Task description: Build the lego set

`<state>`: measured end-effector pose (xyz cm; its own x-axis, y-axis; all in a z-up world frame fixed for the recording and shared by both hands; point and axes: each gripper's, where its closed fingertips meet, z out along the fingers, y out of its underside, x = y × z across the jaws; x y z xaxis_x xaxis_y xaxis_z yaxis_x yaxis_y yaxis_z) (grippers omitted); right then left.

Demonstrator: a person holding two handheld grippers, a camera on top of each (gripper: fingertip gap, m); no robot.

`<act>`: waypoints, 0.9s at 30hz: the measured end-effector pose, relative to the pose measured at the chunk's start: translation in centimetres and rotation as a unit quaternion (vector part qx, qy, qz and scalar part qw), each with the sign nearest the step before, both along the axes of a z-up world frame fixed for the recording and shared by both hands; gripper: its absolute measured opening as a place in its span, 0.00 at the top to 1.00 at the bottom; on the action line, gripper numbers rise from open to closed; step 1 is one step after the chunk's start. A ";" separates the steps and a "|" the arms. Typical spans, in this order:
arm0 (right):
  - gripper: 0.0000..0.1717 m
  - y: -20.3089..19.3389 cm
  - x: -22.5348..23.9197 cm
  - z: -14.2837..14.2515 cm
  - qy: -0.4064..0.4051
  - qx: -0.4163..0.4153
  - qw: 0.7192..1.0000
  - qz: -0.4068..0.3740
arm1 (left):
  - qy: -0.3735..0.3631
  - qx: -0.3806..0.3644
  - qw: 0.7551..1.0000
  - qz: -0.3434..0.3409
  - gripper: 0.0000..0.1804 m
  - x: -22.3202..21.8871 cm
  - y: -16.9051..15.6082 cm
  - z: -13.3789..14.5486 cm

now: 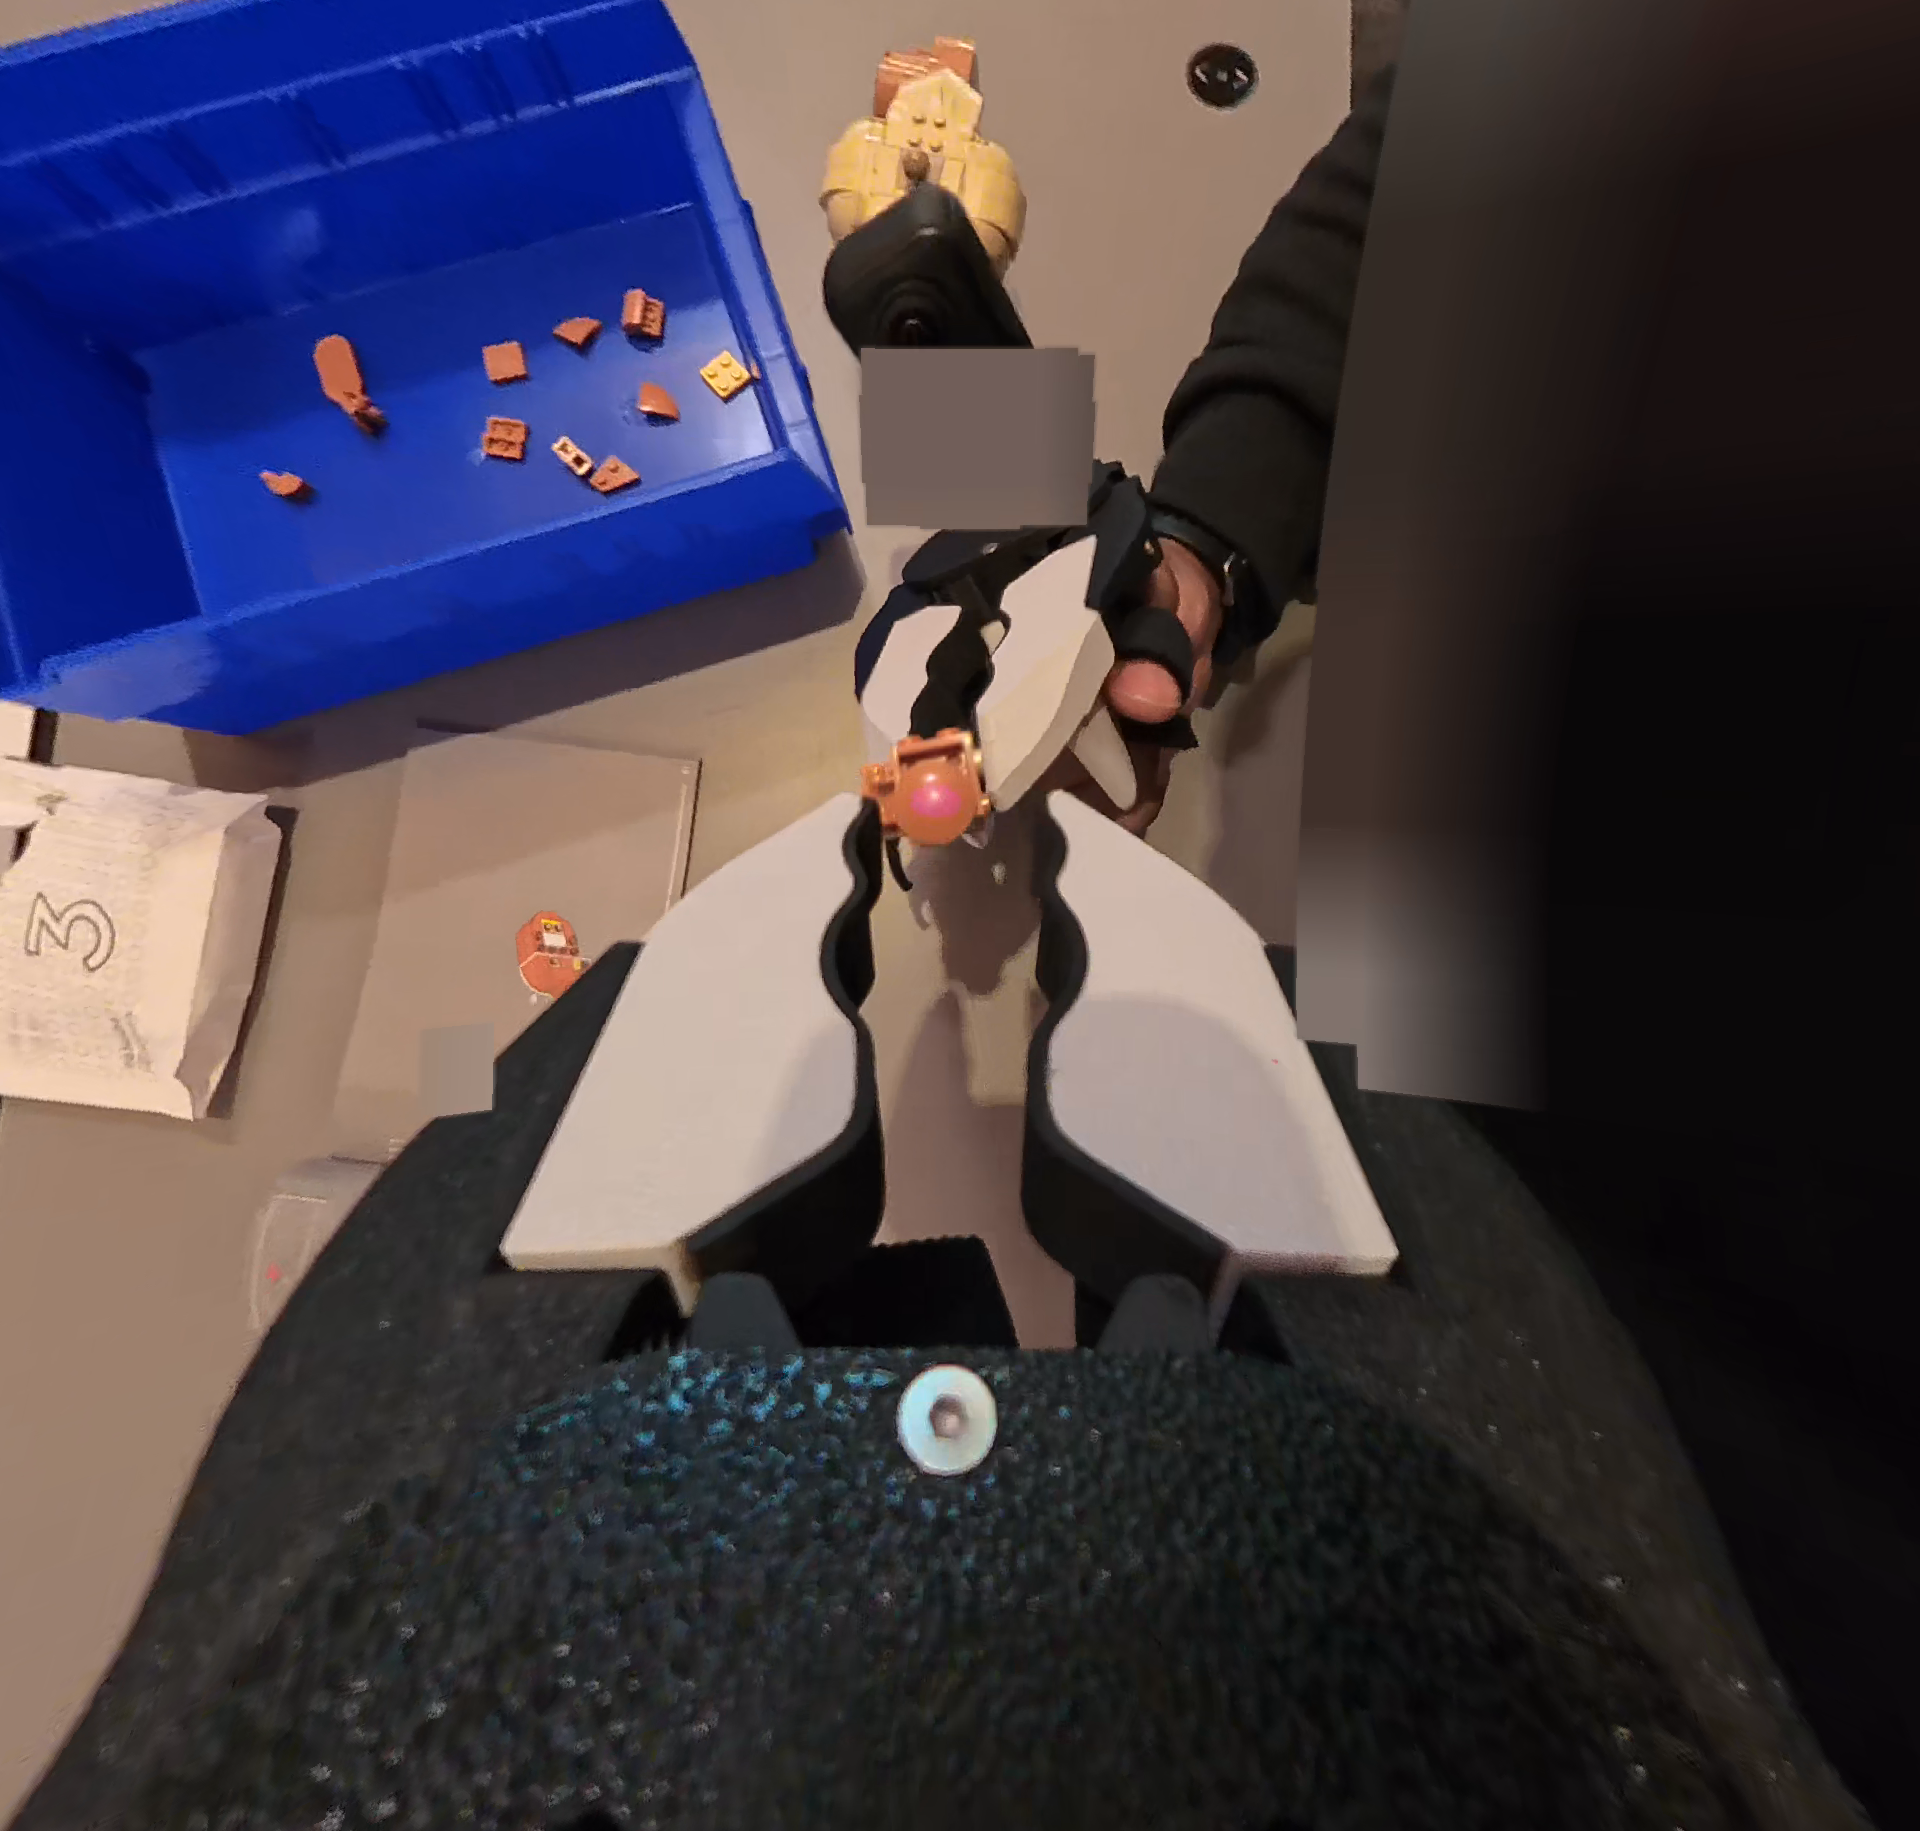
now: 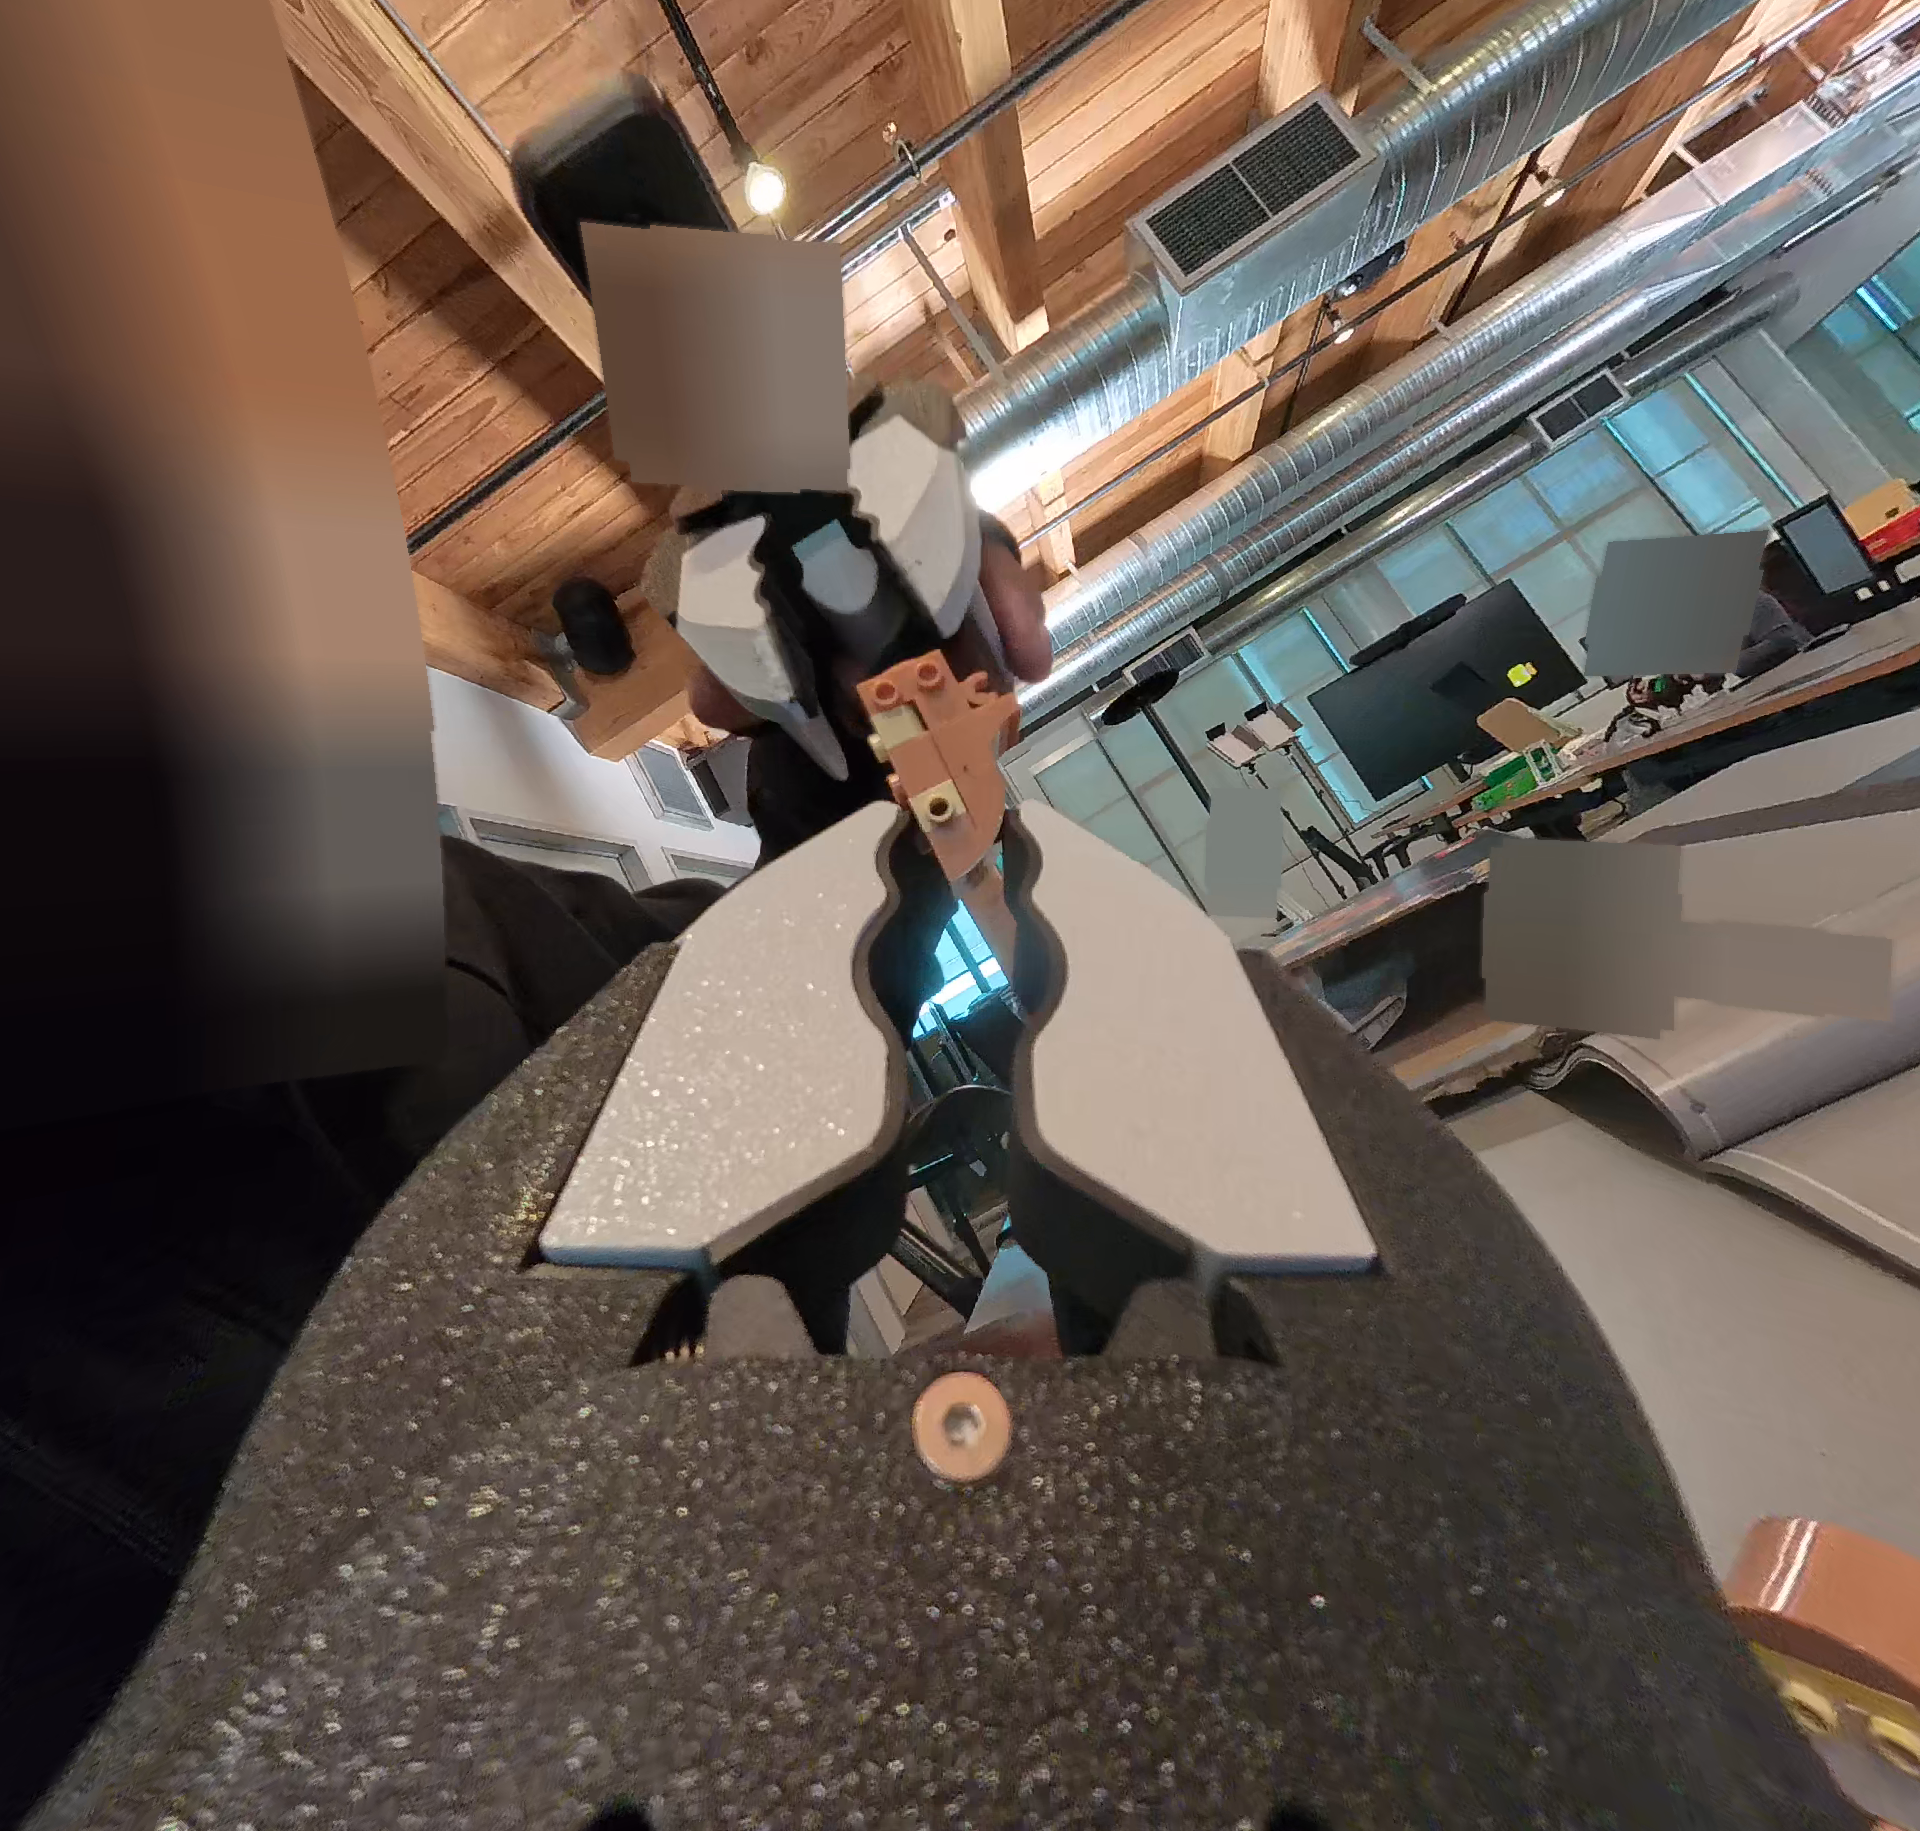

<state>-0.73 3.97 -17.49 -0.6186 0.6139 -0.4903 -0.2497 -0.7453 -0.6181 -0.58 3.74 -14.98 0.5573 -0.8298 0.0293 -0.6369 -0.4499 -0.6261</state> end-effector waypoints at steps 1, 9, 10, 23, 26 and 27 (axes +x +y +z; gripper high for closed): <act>0.91 0.1 0.0 0.0 0.001 0.000 1.000 -0.001 | -0.010 0.004 1.000 0.013 0.85 -0.1 0.0 0.0; 0.91 0.0 0.1 0.1 0.003 0.005 1.000 -0.005 | -0.076 0.008 0.994 0.075 0.86 -0.2 0.4 -0.5; 0.91 0.0 0.1 0.1 0.003 0.005 1.000 -0.004 | -0.081 0.008 0.994 0.079 0.86 -0.2 0.4 -0.4; 0.91 -0.1 -0.1 -0.1 -0.004 0.014 1.000 -0.008 | -0.080 -0.001 0.994 0.078 0.92 0.2 0.4 -1.0; 0.91 -0.1 -0.1 -0.1 -0.005 0.014 1.000 -0.007 | -0.072 0.007 0.994 0.079 0.92 0.2 0.5 -1.0; 0.91 -0.2 -0.1 -0.1 -0.005 0.014 1.000 -0.008 | -0.069 0.009 0.994 0.079 0.92 0.2 0.5 -1.0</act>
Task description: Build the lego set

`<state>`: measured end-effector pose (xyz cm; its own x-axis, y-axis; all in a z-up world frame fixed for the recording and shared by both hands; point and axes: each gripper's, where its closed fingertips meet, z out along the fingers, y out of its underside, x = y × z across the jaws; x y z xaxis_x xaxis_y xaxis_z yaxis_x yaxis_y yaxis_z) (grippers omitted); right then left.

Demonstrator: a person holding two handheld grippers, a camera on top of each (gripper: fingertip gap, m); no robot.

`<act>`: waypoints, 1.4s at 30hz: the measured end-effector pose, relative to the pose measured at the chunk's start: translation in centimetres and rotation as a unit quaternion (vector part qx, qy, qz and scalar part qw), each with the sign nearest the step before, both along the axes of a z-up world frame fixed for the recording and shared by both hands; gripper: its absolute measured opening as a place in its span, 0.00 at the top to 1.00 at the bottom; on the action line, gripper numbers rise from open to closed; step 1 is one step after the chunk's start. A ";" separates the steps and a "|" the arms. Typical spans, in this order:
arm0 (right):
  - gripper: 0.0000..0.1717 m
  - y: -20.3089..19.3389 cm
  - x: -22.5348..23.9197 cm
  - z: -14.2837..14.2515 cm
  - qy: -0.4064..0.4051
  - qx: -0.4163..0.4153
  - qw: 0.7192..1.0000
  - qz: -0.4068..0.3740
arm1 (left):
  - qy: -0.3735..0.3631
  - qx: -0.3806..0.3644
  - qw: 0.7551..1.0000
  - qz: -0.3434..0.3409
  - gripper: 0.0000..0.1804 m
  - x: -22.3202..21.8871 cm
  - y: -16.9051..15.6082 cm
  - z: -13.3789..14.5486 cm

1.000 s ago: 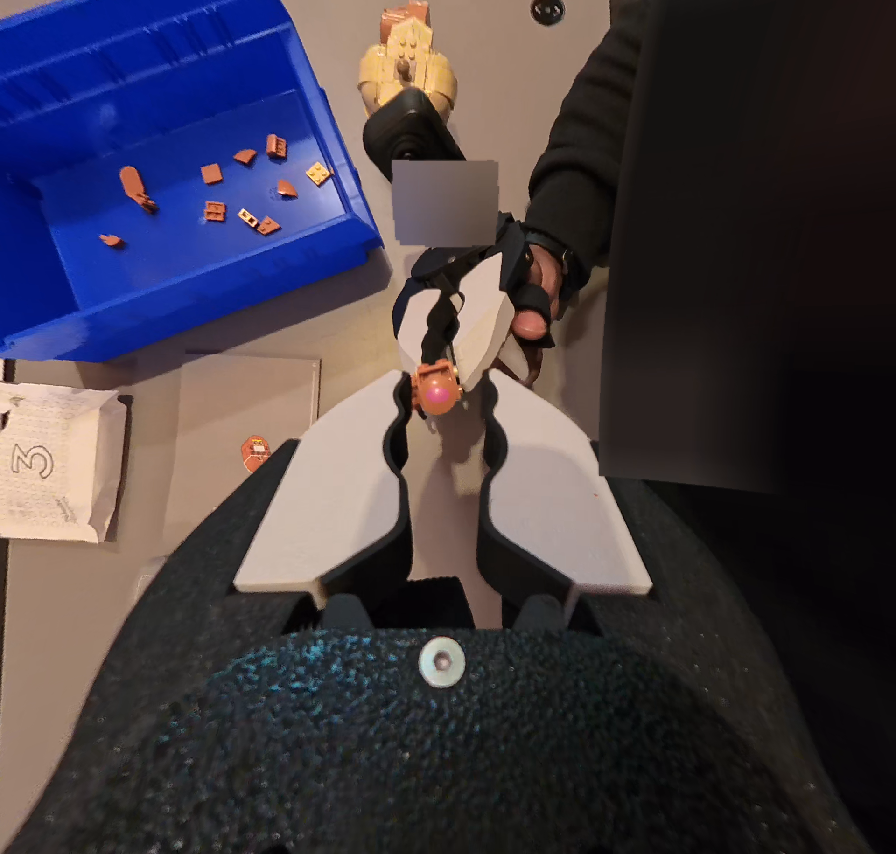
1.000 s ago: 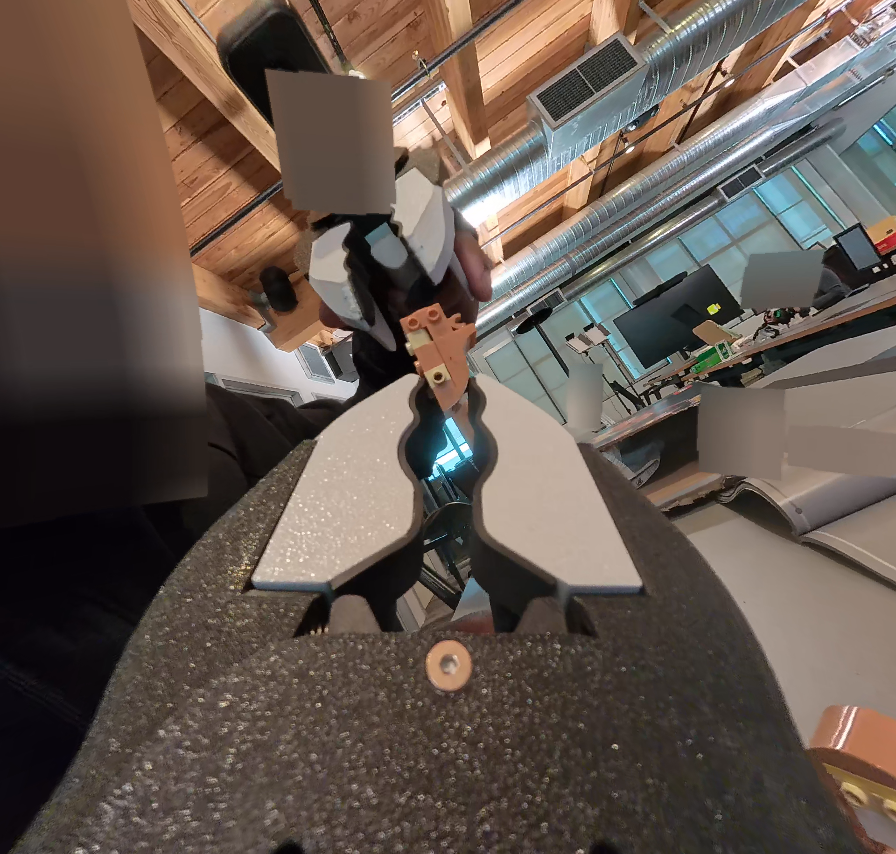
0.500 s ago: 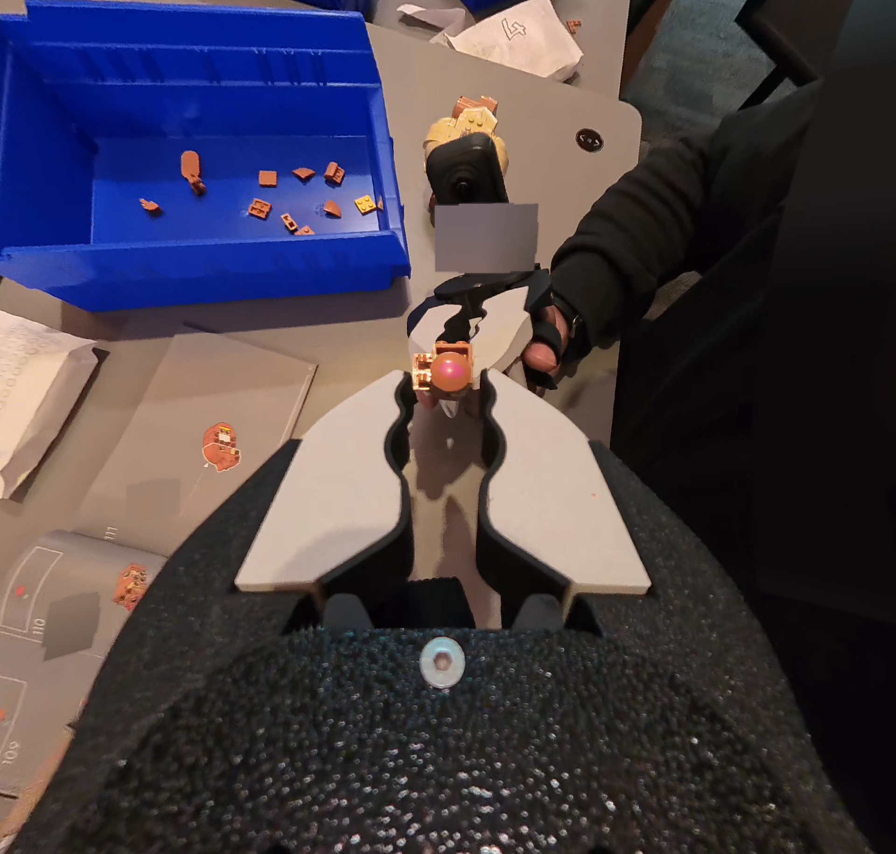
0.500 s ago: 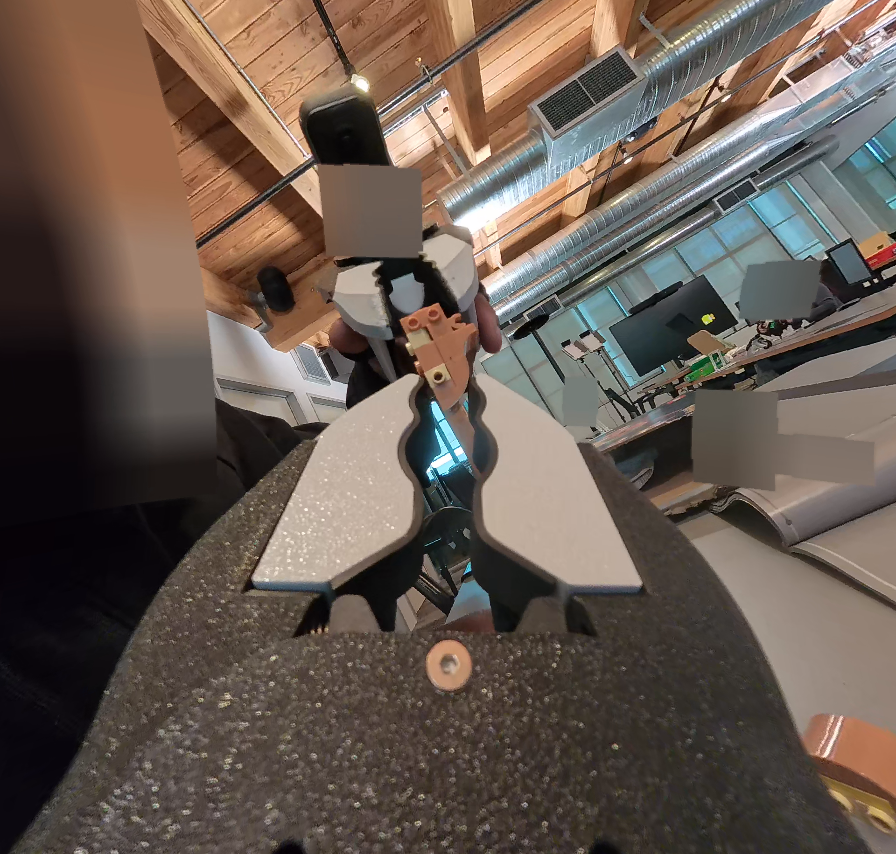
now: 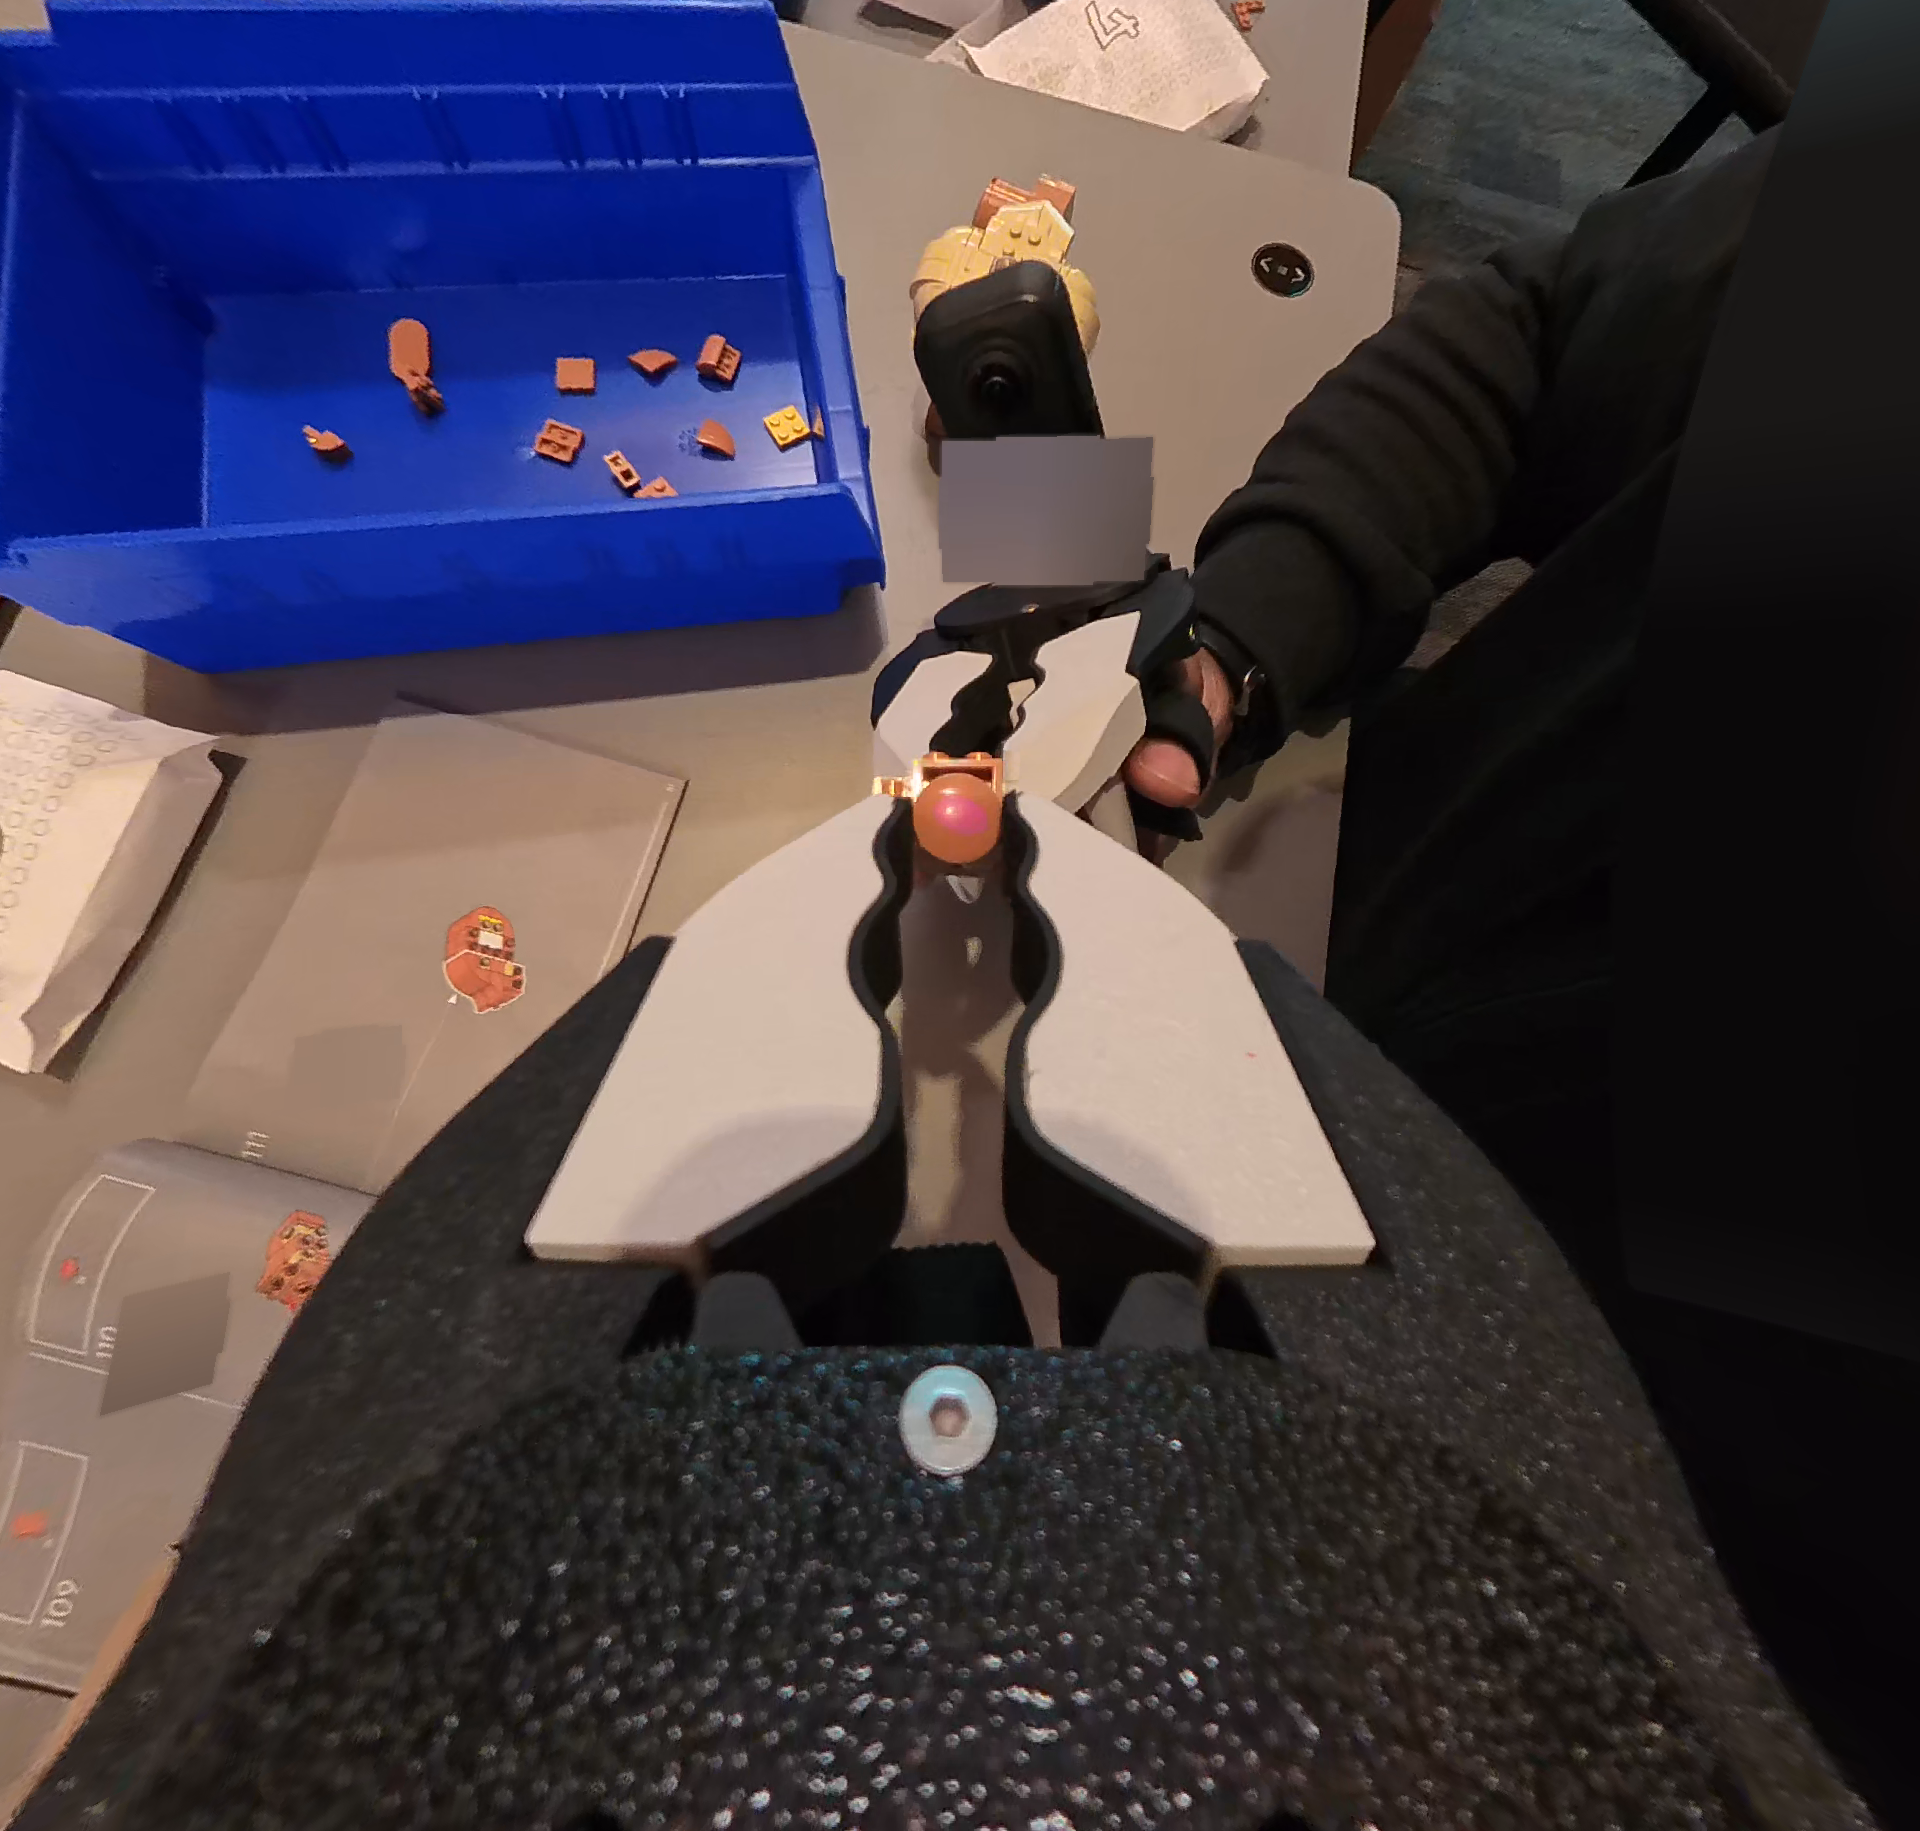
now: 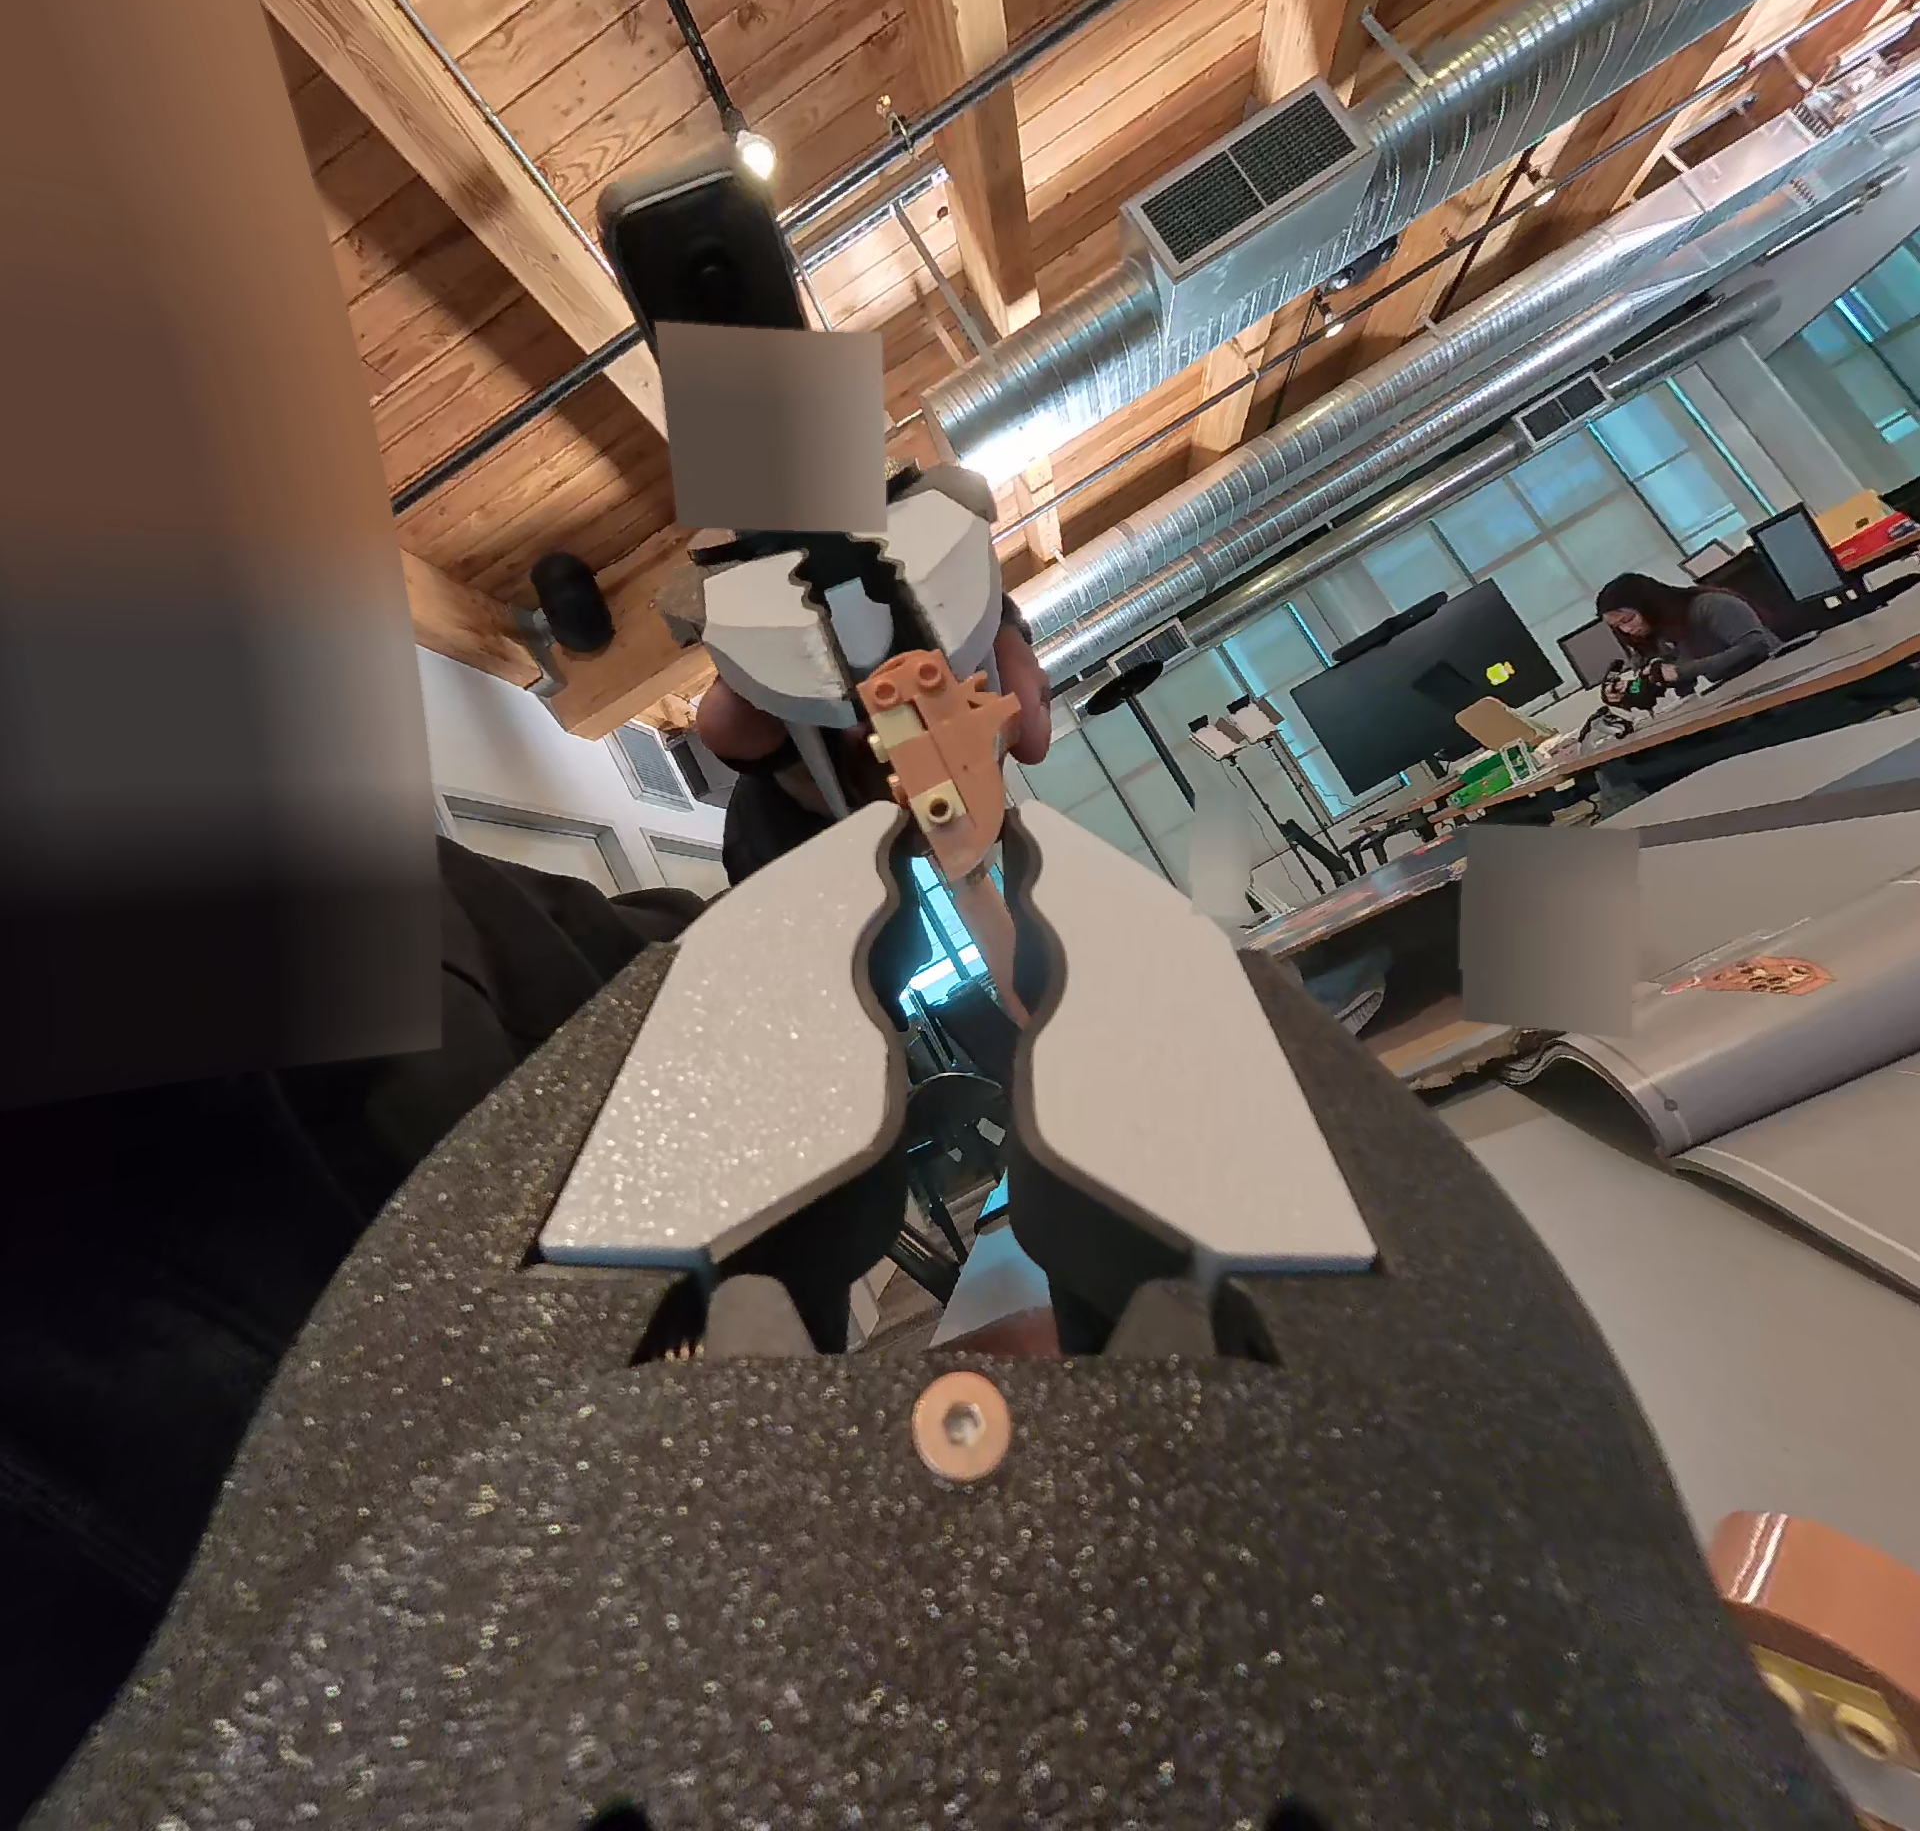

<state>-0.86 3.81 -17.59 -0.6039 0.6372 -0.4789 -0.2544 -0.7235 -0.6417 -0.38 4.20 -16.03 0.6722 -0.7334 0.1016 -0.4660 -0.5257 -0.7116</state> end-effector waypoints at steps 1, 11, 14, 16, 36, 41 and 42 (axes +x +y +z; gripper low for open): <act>0.91 0.0 0.0 0.0 0.000 0.000 1.000 0.000 | 0.002 0.001 1.000 0.000 0.92 0.0 0.0 0.0; 0.91 0.0 -0.1 -0.1 -0.003 0.006 1.000 -0.009 | -0.001 -0.004 1.000 0.004 0.92 0.2 0.1 0.2; 0.91 0.2 -0.1 -0.1 -0.005 0.008 1.000 -0.018 | 0.001 -0.008 1.000 0.013 0.91 0.1 0.3 0.1; 0.91 0.4 -0.1 -0.2 -0.008 0.009 1.000 -0.027 | 0.000 -0.011 1.000 0.018 0.91 0.0 0.3 0.1; 0.91 0.5 -0.3 -0.3 -0.012 0.013 0.999 -0.042 | -0.005 -0.024 0.999 0.032 0.89 0.1 0.5 -0.4; 0.91 0.7 -0.2 -0.3 -0.010 0.003 0.999 -0.039 | 0.001 -0.011 0.999 0.030 0.86 -0.1 0.3 0.2; 0.91 0.7 -0.2 -0.3 -0.009 0.003 0.999 -0.038 | 0.000 -0.006 1.000 0.030 0.86 -0.3 0.3 0.5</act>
<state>-1.04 4.54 -17.87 -0.5450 0.6836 -0.4854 -0.2961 -0.6986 -0.6514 -0.64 4.50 -15.53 0.7149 -0.6906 0.1097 -0.4342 -0.5614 -0.7044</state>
